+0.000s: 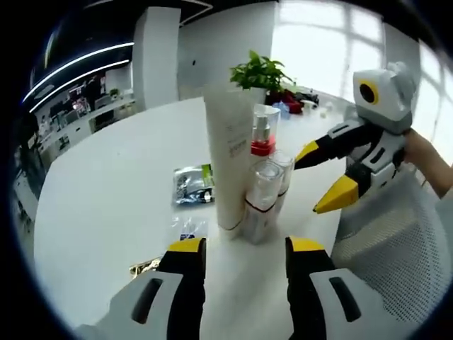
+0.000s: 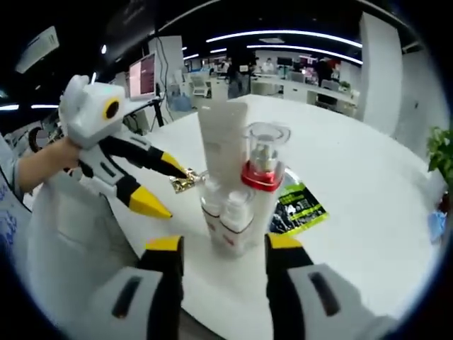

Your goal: Arrange the skincare products in the storage area until every visible bottle or jar stands upright without overlapping.

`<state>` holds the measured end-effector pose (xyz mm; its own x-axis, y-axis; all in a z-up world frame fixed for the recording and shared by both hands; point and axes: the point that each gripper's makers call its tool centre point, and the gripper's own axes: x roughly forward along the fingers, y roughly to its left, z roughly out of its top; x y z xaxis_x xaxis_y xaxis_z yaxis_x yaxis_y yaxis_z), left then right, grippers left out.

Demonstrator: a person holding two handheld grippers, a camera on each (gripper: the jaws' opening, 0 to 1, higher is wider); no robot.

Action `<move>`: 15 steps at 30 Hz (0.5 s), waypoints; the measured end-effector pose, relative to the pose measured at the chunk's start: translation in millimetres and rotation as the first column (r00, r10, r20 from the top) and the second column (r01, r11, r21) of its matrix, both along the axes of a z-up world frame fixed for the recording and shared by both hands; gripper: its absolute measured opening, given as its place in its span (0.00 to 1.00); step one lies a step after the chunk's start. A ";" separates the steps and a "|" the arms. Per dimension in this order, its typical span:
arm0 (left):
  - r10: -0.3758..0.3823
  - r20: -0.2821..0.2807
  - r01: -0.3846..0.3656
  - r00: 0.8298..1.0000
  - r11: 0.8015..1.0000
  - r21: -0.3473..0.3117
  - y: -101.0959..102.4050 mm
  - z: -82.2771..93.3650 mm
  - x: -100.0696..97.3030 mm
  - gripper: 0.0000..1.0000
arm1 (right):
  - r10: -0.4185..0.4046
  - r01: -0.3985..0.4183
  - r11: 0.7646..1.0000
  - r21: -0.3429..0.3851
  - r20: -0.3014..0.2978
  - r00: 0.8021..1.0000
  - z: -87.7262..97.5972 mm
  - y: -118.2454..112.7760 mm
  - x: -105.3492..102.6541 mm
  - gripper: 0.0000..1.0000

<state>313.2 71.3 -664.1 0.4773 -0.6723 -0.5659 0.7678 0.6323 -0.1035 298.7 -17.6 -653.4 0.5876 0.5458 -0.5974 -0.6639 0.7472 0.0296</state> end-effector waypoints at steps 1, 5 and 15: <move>0.005 -0.001 -0.005 1.000 1.000 -0.004 1.7 1.3 0.0 0.43 | 0.005 -0.005 1.000 0.026 -0.006 1.000 3.4 3.1 -1.0 0.50; 0.021 -0.002 -0.021 1.000 1.000 -0.005 9.5 5.2 -1.9 0.49 | 0.004 -0.004 0.999 0.039 0.002 1.000 11.2 4.6 -2.0 0.54; 0.027 0.024 -0.027 0.999 1.000 0.011 21.4 19.7 -7.5 0.59 | -0.006 0.005 0.999 0.046 0.020 1.000 21.7 4.2 -4.1 0.64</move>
<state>305.6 92.7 -644.5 0.5085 -0.6530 -0.5613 0.7528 0.6536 -0.0784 294.6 -13.4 -631.8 0.6025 0.5690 -0.5597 -0.6607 0.7490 0.0501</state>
